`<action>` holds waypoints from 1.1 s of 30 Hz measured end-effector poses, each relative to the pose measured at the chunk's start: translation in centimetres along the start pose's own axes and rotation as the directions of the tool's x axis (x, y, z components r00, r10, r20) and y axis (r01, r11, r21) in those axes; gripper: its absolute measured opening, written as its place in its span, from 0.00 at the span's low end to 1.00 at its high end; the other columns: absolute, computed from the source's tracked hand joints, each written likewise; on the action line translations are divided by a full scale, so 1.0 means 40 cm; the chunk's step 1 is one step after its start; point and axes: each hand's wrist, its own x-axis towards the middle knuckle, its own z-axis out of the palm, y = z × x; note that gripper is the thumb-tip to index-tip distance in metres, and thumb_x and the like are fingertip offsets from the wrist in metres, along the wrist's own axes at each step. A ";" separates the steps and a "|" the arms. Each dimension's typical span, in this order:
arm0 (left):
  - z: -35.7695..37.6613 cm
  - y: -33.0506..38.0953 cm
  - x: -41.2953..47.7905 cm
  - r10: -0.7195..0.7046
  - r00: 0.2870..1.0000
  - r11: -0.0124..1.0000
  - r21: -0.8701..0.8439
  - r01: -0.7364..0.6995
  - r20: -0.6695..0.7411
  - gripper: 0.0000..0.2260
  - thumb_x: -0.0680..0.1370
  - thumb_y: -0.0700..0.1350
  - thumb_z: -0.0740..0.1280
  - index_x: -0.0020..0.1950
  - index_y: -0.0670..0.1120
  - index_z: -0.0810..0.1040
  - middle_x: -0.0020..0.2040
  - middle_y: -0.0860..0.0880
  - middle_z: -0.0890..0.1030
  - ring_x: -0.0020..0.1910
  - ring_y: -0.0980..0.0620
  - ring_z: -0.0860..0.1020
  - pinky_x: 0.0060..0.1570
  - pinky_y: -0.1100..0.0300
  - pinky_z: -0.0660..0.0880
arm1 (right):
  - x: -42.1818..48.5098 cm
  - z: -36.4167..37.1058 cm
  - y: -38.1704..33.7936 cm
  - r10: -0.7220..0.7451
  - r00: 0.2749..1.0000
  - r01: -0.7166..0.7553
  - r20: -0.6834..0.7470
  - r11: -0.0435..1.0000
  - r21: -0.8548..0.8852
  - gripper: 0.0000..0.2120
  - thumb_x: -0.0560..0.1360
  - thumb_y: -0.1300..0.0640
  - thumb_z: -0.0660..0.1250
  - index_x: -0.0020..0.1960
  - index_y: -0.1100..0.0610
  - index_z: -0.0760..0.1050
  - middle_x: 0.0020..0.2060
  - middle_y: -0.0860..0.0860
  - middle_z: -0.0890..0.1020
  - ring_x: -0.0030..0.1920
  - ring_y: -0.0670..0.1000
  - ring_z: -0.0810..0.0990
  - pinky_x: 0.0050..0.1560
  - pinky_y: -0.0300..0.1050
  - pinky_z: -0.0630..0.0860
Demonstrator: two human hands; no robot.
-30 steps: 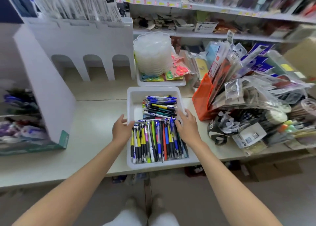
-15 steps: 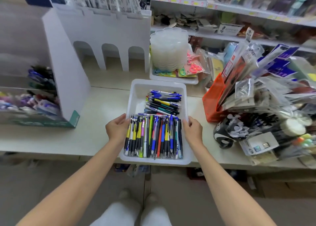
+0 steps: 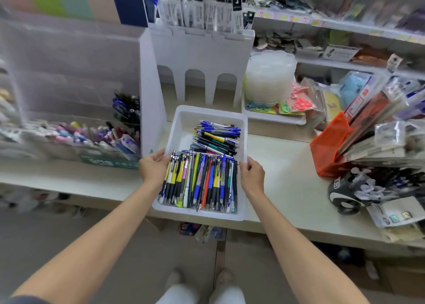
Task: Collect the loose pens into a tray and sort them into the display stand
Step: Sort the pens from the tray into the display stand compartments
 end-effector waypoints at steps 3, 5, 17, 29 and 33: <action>0.013 -0.003 0.016 0.025 0.997 0.999 0.037 -0.027 0.066 0.19 0.79 0.39 0.69 0.70 0.40 0.75 0.66 0.44 0.79 0.64 0.48 0.78 0.67 0.51 0.74 | 0.008 0.013 -0.002 0.013 0.999 -0.013 -0.051 1.000 -0.005 0.09 0.82 0.57 0.60 0.48 0.59 0.76 0.40 0.51 0.80 0.41 0.48 0.80 0.32 0.36 0.73; 0.022 -0.008 0.027 0.020 0.994 0.999 0.029 -0.023 0.105 0.20 0.79 0.38 0.69 0.70 0.40 0.74 0.67 0.44 0.78 0.65 0.47 0.77 0.67 0.51 0.73 | 0.014 0.013 0.000 0.023 0.997 -0.025 -0.078 0.999 -0.026 0.09 0.82 0.58 0.60 0.47 0.60 0.75 0.39 0.51 0.79 0.38 0.46 0.78 0.28 0.29 0.69; 0.045 -0.017 0.089 -0.015 0.996 0.998 0.070 0.008 0.091 0.19 0.78 0.36 0.69 0.69 0.41 0.76 0.66 0.45 0.79 0.63 0.49 0.78 0.67 0.53 0.73 | 0.051 0.029 0.019 0.070 0.994 -0.079 -0.090 0.991 -0.109 0.11 0.81 0.55 0.61 0.47 0.60 0.76 0.39 0.53 0.78 0.39 0.49 0.78 0.33 0.40 0.74; -0.001 0.025 0.022 0.131 0.976 0.951 0.254 -0.173 0.175 0.19 0.82 0.39 0.63 0.74 0.44 0.71 0.71 0.45 0.74 0.69 0.47 0.72 0.68 0.52 0.70 | 0.047 -0.024 -0.046 0.111 0.987 -0.065 0.114 0.936 -0.346 0.23 0.78 0.46 0.66 0.67 0.59 0.74 0.61 0.58 0.77 0.60 0.57 0.75 0.58 0.50 0.75; -0.004 0.024 -0.040 0.174 0.944 0.946 0.217 -0.239 0.281 0.19 0.82 0.38 0.61 0.73 0.47 0.71 0.70 0.47 0.74 0.68 0.50 0.72 0.66 0.57 0.69 | 0.004 -0.027 -0.092 -0.043 0.996 0.072 0.084 0.920 -0.385 0.27 0.80 0.52 0.66 0.76 0.56 0.63 0.70 0.58 0.69 0.71 0.57 0.65 0.70 0.51 0.64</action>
